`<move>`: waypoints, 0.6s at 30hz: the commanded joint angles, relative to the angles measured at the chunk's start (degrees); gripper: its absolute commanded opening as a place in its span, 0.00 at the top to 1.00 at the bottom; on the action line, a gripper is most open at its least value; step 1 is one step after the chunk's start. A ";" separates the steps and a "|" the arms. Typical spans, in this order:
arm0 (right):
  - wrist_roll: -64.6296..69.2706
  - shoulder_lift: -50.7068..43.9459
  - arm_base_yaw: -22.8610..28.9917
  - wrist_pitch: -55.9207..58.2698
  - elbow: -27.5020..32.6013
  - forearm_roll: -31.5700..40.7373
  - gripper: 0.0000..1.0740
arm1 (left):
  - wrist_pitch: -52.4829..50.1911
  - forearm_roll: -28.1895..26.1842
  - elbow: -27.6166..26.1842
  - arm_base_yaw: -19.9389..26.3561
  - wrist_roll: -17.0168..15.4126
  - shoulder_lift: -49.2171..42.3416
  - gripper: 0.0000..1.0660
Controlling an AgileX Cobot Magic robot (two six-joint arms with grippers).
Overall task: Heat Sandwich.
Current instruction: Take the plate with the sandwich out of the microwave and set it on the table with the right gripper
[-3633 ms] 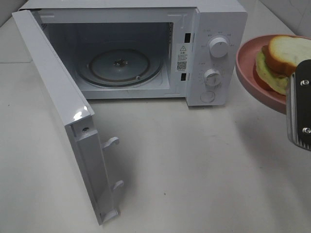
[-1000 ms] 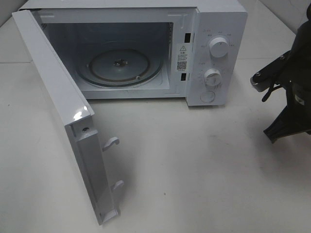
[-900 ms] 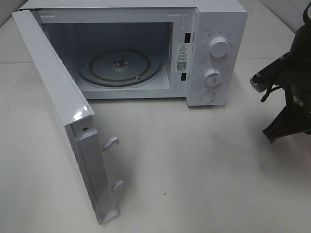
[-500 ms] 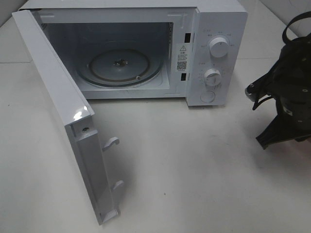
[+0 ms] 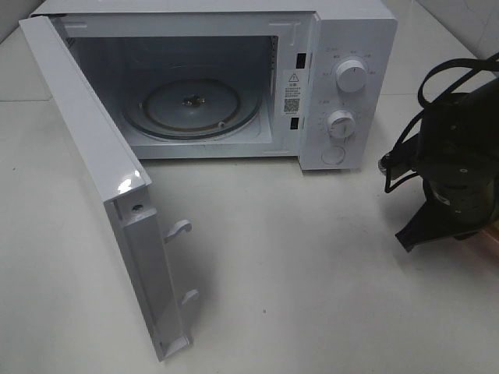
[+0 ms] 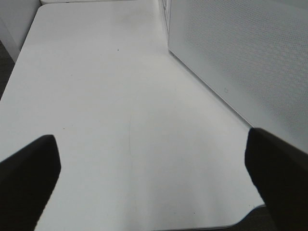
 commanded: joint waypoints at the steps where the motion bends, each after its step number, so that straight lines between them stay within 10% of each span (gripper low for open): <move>1: 1.83 1.32 -0.23 1.09 -0.17 -3.15 0.99 | -0.86 -0.34 -0.06 0.06 -0.17 -0.80 0.06; 18: 3.04 6.36 -0.23 -1.09 -0.17 -3.09 0.96 | -0.86 -0.34 -0.06 0.06 -0.17 -0.80 0.06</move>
